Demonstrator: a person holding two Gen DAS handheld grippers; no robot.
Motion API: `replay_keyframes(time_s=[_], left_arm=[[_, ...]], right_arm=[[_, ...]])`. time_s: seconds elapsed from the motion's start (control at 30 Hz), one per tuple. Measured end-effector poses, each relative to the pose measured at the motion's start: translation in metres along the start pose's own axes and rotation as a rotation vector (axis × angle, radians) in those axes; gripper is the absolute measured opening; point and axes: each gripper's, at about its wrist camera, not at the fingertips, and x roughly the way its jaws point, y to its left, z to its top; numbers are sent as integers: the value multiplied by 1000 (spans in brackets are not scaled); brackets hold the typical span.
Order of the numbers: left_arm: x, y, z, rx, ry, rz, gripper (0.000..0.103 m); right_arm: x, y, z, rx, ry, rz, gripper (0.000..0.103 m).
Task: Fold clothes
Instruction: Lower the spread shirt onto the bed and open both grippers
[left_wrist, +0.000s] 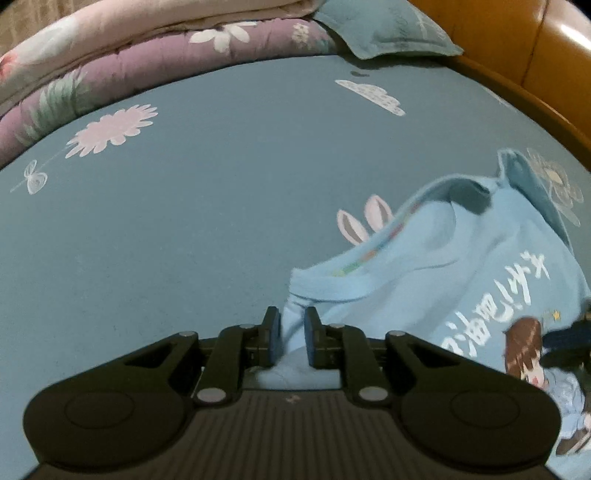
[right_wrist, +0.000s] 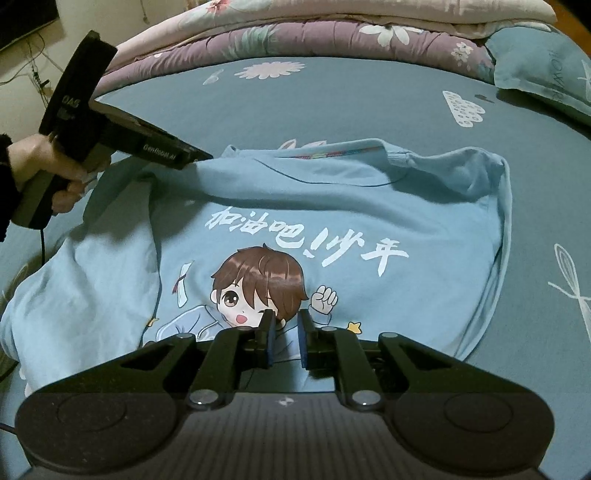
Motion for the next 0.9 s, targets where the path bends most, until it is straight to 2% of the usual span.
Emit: replay_keyframes(time_s=[0.17,0.23,0.3,0.47,0.53,0.63,0.73,0.83,0.9], left_arm=[[-4,-10,1,22,29,16,9],[-6,-10,4,14,27,25,2],[-10,-10,8,8,10,51,1],[-26,9,35,-27,-95,120,2],[-23,14,43,-40,-84,124,8],[-22,16,43,-44,-88,154,8],[-31,11,35,-56,-87,119,8],[-40,-5,22,-22,-82,17,11],[-35,-14,14,-26,-34,-51,11]], right_arm=[[0,0,0,2,-5,0,17],[1,0,0,3,-6,-1,17],[1,0,0,4,-8,-1,17],[1,1,2,3,1,-1,19],[-1,1,6,1,6,2,19],[-8,-2,15,11,-15,14,19],[-16,-10,28,-1,-49,-16,21],[-12,-24,47,-24,-64,-97,21],[-2,-38,62,-25,-63,-139,20]])
